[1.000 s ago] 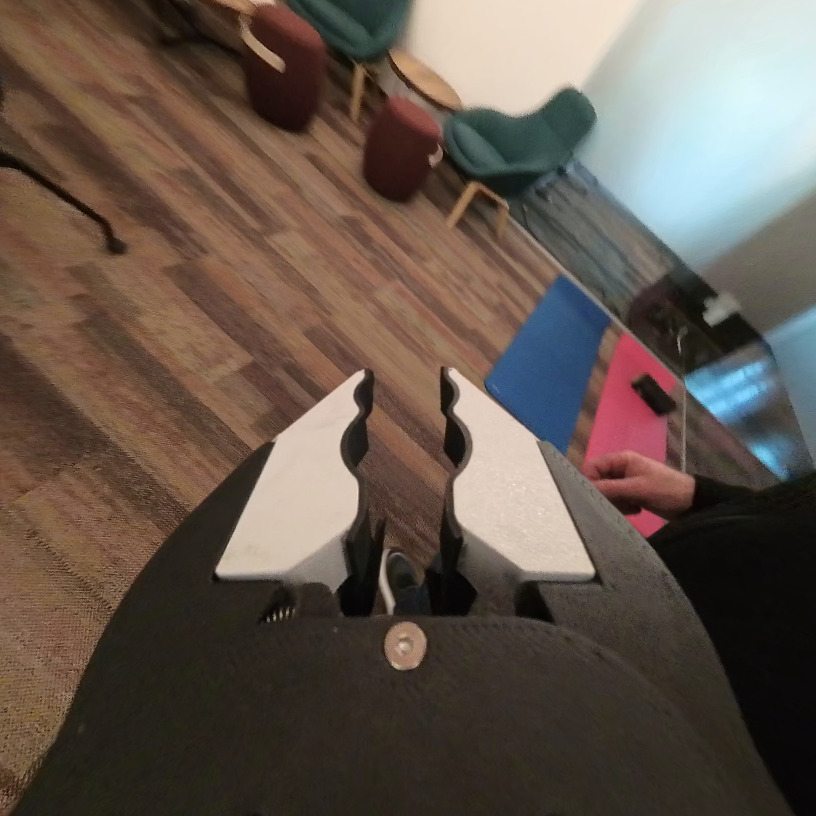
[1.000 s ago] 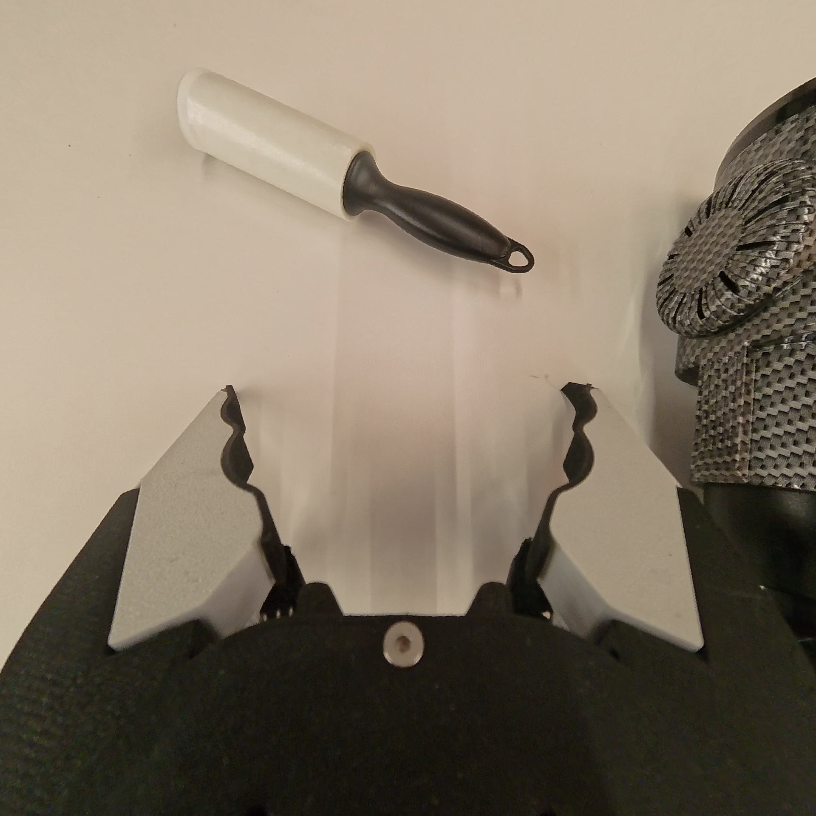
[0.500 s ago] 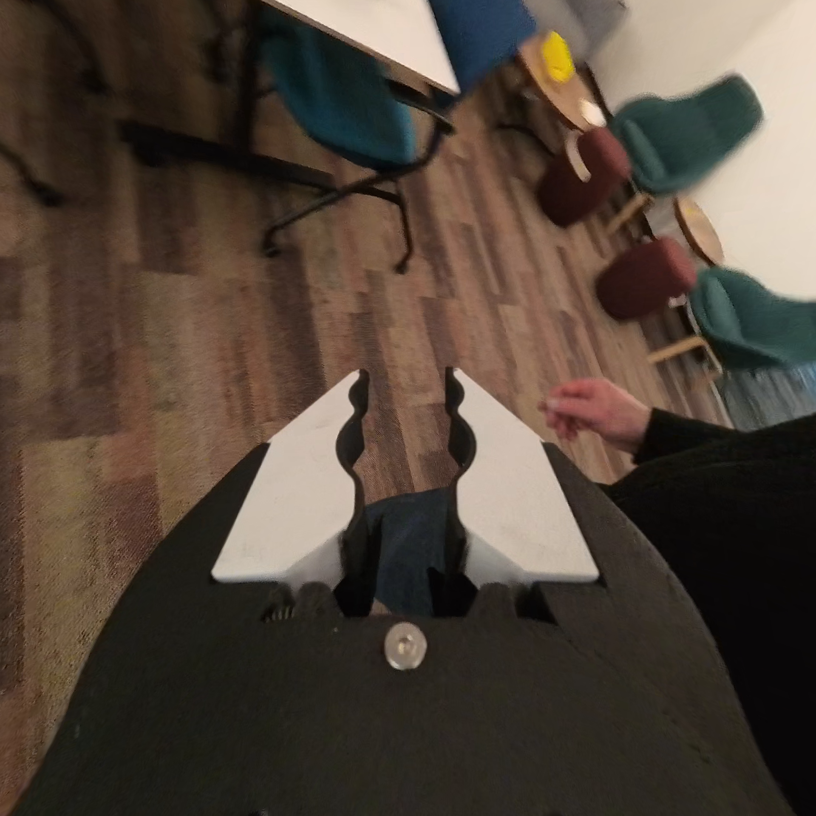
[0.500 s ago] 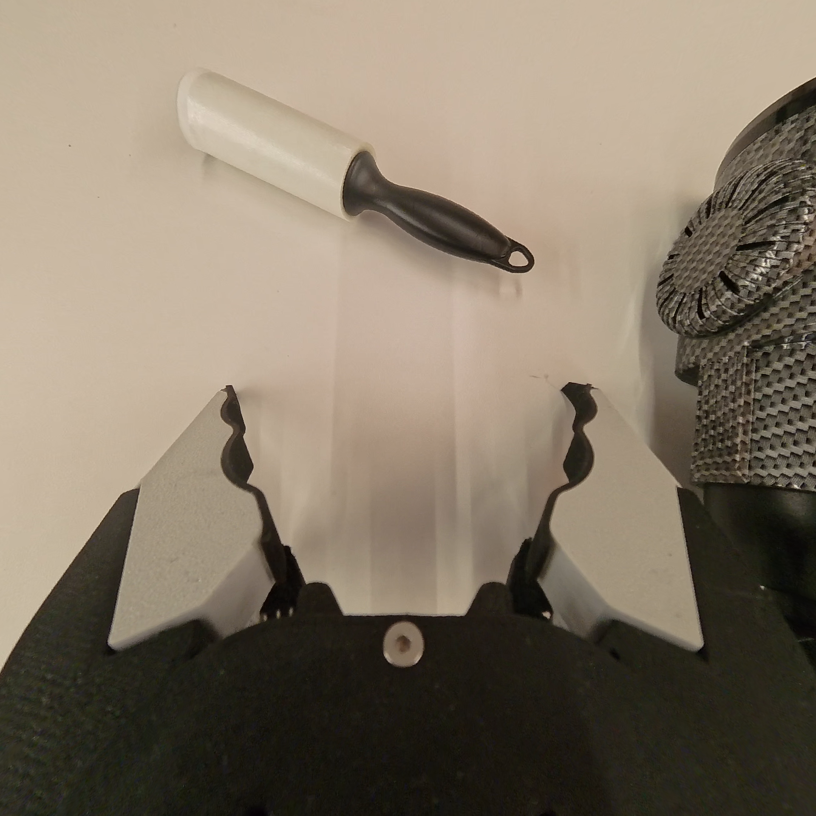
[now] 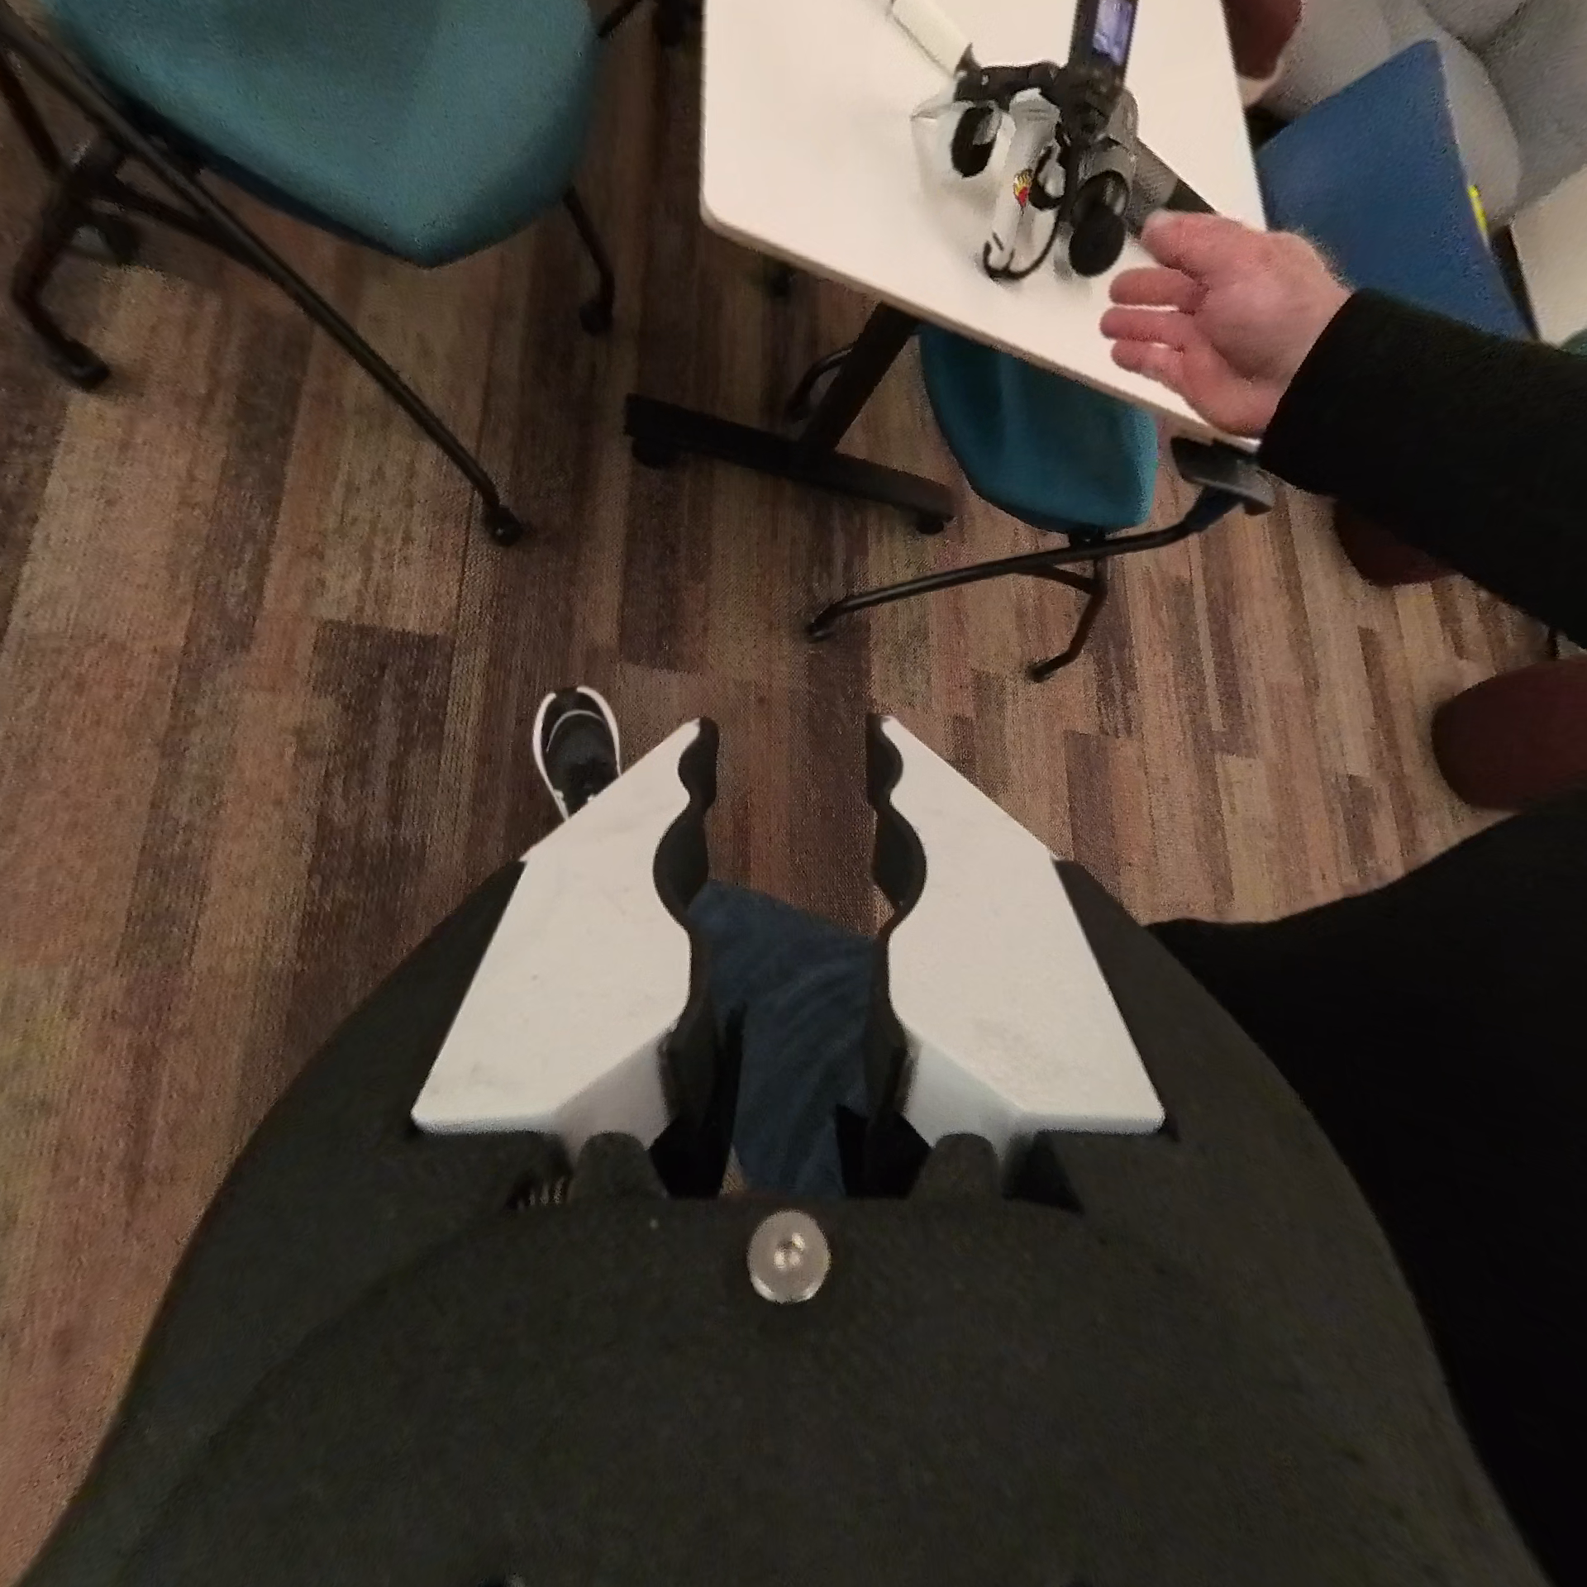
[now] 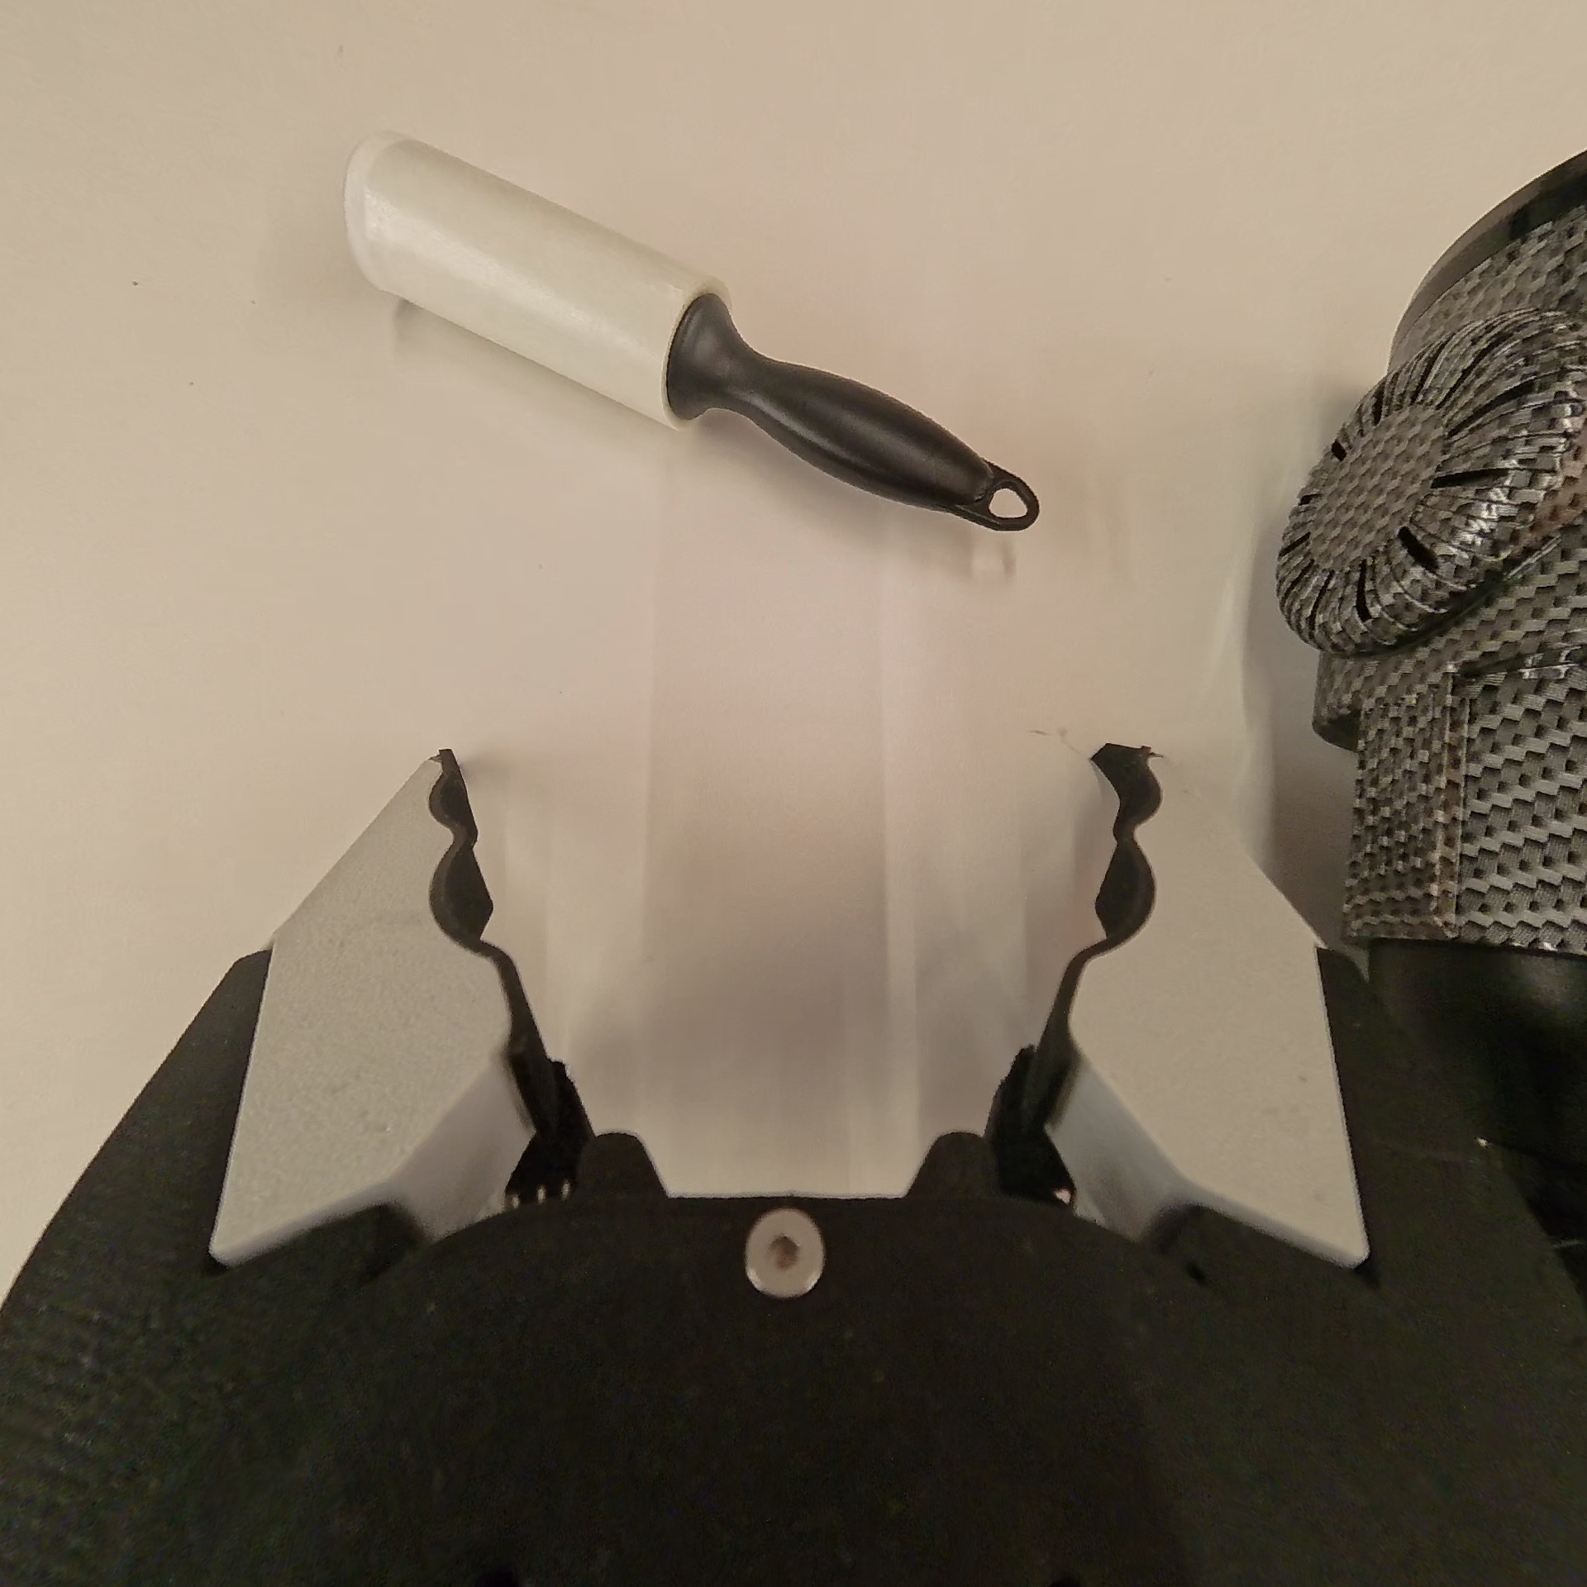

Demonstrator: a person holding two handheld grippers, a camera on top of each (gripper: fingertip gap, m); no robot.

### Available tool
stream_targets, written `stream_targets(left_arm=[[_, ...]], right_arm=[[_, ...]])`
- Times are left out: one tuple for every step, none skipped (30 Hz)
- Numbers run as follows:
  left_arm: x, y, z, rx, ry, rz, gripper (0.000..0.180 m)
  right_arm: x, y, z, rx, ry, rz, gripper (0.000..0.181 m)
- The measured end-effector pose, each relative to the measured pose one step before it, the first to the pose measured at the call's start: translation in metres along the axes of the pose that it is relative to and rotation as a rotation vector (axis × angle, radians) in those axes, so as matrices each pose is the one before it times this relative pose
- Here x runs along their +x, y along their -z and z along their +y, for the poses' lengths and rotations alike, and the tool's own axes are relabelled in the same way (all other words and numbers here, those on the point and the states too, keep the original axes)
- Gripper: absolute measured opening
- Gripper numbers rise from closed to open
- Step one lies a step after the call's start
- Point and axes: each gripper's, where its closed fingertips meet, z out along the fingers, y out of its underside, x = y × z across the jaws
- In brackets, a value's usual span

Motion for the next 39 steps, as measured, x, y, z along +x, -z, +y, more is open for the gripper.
stream_targets(left_arm=[[-0.01193, -0.02781, -0.02312, -0.0154, -0.0188, 0.0287, 0.033], [-0.01266, -0.02811, -0.02427, -0.0167, -0.032, 0.0303, 0.033], [-0.01549, -0.02781, -0.02432, -0.02, -0.0363, 0.0229, 0.033], [-0.01799, -0.02636, -0.02475, -0.0239, -0.0188, 0.0118, 0.033], [-0.01627, -0.02286, -0.02738, -0.0166, 0.0019, 0.0122, 0.033], [-0.01128, -0.01832, -0.03005, -0.0057, 0.0033, 0.0228, 0.033], [-0.00768, -0.01436, -0.02944, -0.0046, -0.0122, 0.0222, 0.033], [-0.00619, -0.01112, -0.02635, -0.0116, -0.0294, 0.0158, 0.033], [-0.00583, -0.00863, -0.02297, -0.0138, -0.0339, 0.01, 0.033], [-0.00589, -0.00728, -0.01916, -0.0156, -0.0269, 0.0084, 0.032], [-0.00553, -0.00726, -0.01574, -0.0188, -0.0175, 0.0129, 0.032], [-0.00586, -0.00757, -0.013, -0.0206, -0.0127, 0.0128, 0.031], [-0.00687, -0.00773, -0.01175, -0.0179, -0.0111, 0.006, 0.031], [-0.00694, -0.00828, -0.01132, -0.0123, -0.0073, 0.005, 0.031], [-0.00612, -0.00935, -0.01042, -0.0112, -0.0003, 0.008, 0.031], [-0.00514, -0.01024, -0.00972, -0.0118, 0.0032, 0.0074, 0.031], [-0.00323, -0.01053, -0.01, -0.0093, 0.0021, 0.008, 0.031], [-0.00025, -0.01047, -0.01024, -0.0074, 0.0007, 0.0147, 0.031], [0.0016, -0.01038, -0.00985, -0.0097, -0.0054, 0.0156, 0.03], [0.00171, -0.01036, -0.00913, -0.0127, -0.018, 0.0076, 0.031], [0.00185, -0.00992, -0.00943, -0.0103, -0.0223, 0.0042, 0.03], [0.00291, -0.01, -0.00988, -0.0054, -0.0138, 0.0113, 0.03], [0.00264, -0.01014, -0.00966, -0.0055, -0.0024, 0.011, 0.03], [0.00205, -0.01014, -0.00921, -0.008, 0.0052, 0.0047, 0.03], [0.00422, -0.01002, -0.00997, -0.0049, 0.0082, 0.0137, 0.03], [0.00699, -0.01082, -0.01038, -0.0085, -0.0016, 0.0287, 0.03], [0.0056, -0.01193, -0.00959, -0.0153, -0.0248, 0.0222, 0.03], [0.00177, -0.01265, -0.01026, -0.0131, -0.0353, 0.0036, 0.03], [0.0006, -0.0132, -0.01186, -0.0029, -0.0202, 0.0038, 0.03], [0.00269, -0.01395, -0.01412, 0.0107, 0.0031, 0.0222, 0.031], [0.0037, -0.01479, -0.01526, 0.0194, 0.0098, 0.0282, 0.032], [0.00328, -0.01612, -0.0143, 0.0128, -0.004, 0.0216, 0.034], [0.00669, -0.01655, -0.01349, 0.0053, -0.0174, 0.0378, 0.038], [0.00874, -0.01644, -0.01386, 0.0068, -0.0212, 0.0488, 0.043], [0.00718, -0.01624, -0.0131, 0.0045, -0.0211, 0.0443, 0.048], [0.00595, -0.01551, -0.01263, 0.0027, -0.0158, 0.0467, 0.056], [0.00567, -0.01327, -0.01453, 0.0145, -0.0012, 0.0564, 0.061], [0.00407, -0.01036, -0.01874, 0.0359, 0.0063, 0.0503, 0.063], [0.00468, -0.00801, -0.01972, 0.0362, -0.0017, 0.0553, 0.065]], right_arm=[[0.00002, 0.00014, 0.0, 0.0, 0.0, 0.0, 0.144], [-0.00008, 0.00008, 0.00008, 0.0, 0.0, 0.0, 0.144], [-0.00008, 0.00015, 0.00002, 0.0, 0.0, 0.0, 0.144], [-0.00008, 0.00015, 0.00001, 0.0, 0.0, 0.0, 0.144], [-0.00007, 0.00008, 0.00009, 0.0, 0.0, 0.0, 0.144], [-0.00008, 0.00016, 0.00002, 0.0, 0.0, 0.0, 0.144], [0.00002, 0.00014, 0.0, 0.0, 0.0, 0.0, 0.144], [-0.00007, 0.00015, 0.00002, 0.0, 0.0, 0.0, 0.144], [-0.00008, 0.00015, 0.00002, 0.0, 0.0, 0.0, 0.144], [-0.00008, 0.00015, 0.00001, 0.0001, 0.0, 0.0, 0.144], [-0.00002, 0.00006, 0.00007, 0.0, 0.0013, -0.001, 0.144], [-0.00041, -0.0003, 0.00037, -0.0041, 0.0095, -0.0091, 0.149], [-0.00052, -0.00101, 0.0006, -0.0082, 0.0144, -0.0133, 0.155], [0.0002, -0.00108, -0.0003, -0.0048, 0.0096, -0.0092, 0.156], [0.00084, -0.00074, -0.001, 0.0, 0.002, -0.0036, 0.156], [0.0006, -0.00035, -0.00057, 0.0002, 0.002, -0.0017, 0.156], [0.00039, -0.00024, -0.00037, -0.001, 0.005, -0.0033, 0.156], [0.00044, -0.0004, -0.00056, -0.001, 0.004, -0.0043, 0.156], [0.00085, -0.00074, -0.00112, -0.0007, 0.0028, -0.0052, 0.156], [0.00215, -0.00166, -0.002, -0.001, -0.0014, 0.0018, 0.156], [0.00176, -0.00186, -0.00187, -0.0014, -0.0009, 0.0032, 0.156], [0.00114, -0.00115, -0.00134, 0.0005, 0.0007, 0.0003, 0.156], [0.00141, -0.00112, -0.0016, 0.0002, -0.0045, 0.0037, 0.156], [0.00131, -0.00151, -0.00174, -0.0018, -0.0106, 0.0084, 0.156], [-0.0003, -0.00044, -0.00001, -0.0154, -0.006, 0.0015, 0.157], [-0.00291, 0.00218, 0.00165, -0.0258, 0.012, -0.0251, 0.155], [-0.00547, 0.00402, -0.00119, 0.0005, 0.005, -0.0569, 0.151], [-0.00424, 0.00474, -0.00377, 0.0252, -0.0195, -0.0585, 0.139], [-0.00292, 0.00392, -0.00194, 0.0088, -0.0148, -0.0521, 0.142], [-0.00345, 0.00377, 0.00041, -0.0208, -0.0033, -0.0523, 0.141], [-0.00571, 0.00577, -0.00002, -0.027, -0.0077, -0.0625, 0.118], [-0.01165, 0.00847, -0.00301, -0.0116, -0.0002, -0.0841, 0.122], [-0.01421, 0.01082, -0.00724, 0.0074, 0.0185, -0.0749, 0.126], [-0.01493, 0.01329, -0.01287, 0.0282, 0.0306, -0.057, 0.121], [-0.01694, 0.01416, -0.01686, 0.0369, 0.0319, -0.0567, 0.111], [-0.02048, 0.01319, -0.01829, 0.0315, 0.0328, -0.0764, 0.096], [-0.02268, 0.01127, -0.01973, 0.0326, 0.0322, -0.0877, 0.081], [-0.02346, 0.00878, -0.0208, 0.0343, 0.0267, -0.0915, 0.066], [-0.02426, 0.0061, -0.02035, 0.0276, 0.0254, -0.0962, 0.049]])
